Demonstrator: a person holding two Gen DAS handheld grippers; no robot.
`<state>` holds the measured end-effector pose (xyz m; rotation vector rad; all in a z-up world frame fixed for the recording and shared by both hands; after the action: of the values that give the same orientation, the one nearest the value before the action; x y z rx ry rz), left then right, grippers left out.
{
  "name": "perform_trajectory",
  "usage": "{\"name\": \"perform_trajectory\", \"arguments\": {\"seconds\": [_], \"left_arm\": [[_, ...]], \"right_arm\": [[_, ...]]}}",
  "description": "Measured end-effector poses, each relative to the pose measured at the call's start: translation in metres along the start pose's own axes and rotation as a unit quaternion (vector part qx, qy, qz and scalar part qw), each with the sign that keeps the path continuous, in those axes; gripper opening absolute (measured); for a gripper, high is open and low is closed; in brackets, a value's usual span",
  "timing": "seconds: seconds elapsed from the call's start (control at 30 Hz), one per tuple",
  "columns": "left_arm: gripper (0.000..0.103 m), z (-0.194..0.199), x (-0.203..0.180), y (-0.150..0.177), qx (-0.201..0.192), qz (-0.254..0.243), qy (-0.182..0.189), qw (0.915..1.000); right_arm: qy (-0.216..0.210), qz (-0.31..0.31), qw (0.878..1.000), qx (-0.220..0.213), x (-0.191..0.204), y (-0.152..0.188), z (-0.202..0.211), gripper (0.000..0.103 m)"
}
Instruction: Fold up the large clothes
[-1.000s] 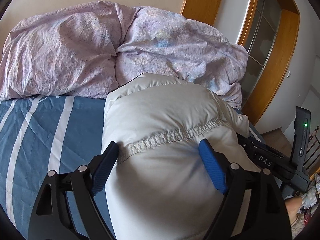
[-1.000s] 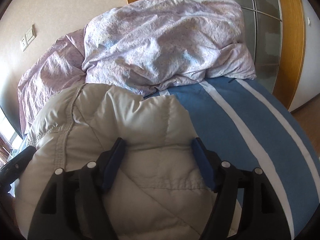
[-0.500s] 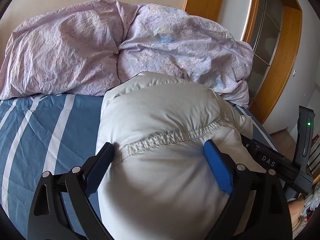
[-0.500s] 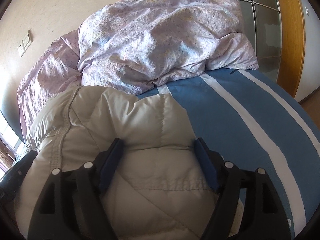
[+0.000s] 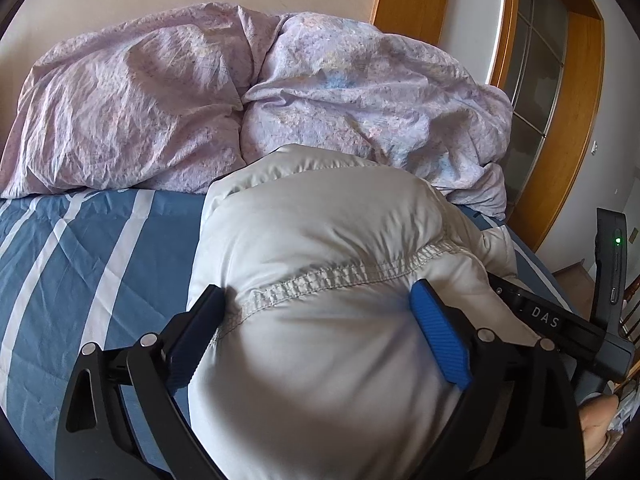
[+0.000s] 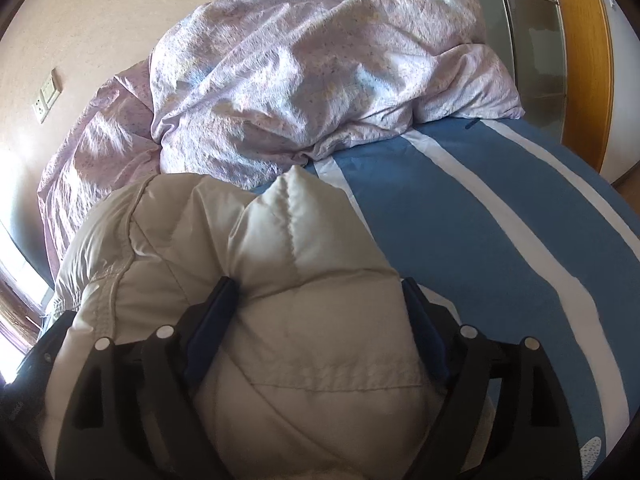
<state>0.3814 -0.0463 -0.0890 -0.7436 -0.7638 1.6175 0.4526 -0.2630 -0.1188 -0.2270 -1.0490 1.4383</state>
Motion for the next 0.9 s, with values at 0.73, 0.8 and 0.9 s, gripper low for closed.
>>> {"name": "perform_trajectory", "arguments": {"seconds": [0.73, 0.8, 0.9], "left_arm": [[0.097, -0.002, 0.009, -0.027, 0.019, -0.024, -0.031, 0.999], [0.097, -0.003, 0.004, -0.025, 0.015, -0.03, -0.034, 0.9989], [0.098, -0.01, 0.0, -0.022, 0.024, -0.031, -0.034, 0.9987]], "right_arm": [[0.031, 0.141, 0.988, -0.058, 0.072, -0.034, 0.043, 0.065], [0.035, 0.138, 0.989, -0.037, 0.067, -0.03, 0.028, 0.062], [0.032, 0.122, 0.992, -0.029, 0.056, -0.025, 0.014, 0.062]]}}
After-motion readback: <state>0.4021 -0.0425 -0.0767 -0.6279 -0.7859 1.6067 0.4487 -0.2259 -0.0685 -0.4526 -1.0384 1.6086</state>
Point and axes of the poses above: each gripper's, at about its wrist camera, not at the fingertips, and z roughly against the way its jaws point, x to its left, y to its underside, the point moved 8 cm from there along -z, roughly the way its jaws point, and after that the axes turned 10 degrees about -y, right-handed, at the moved point
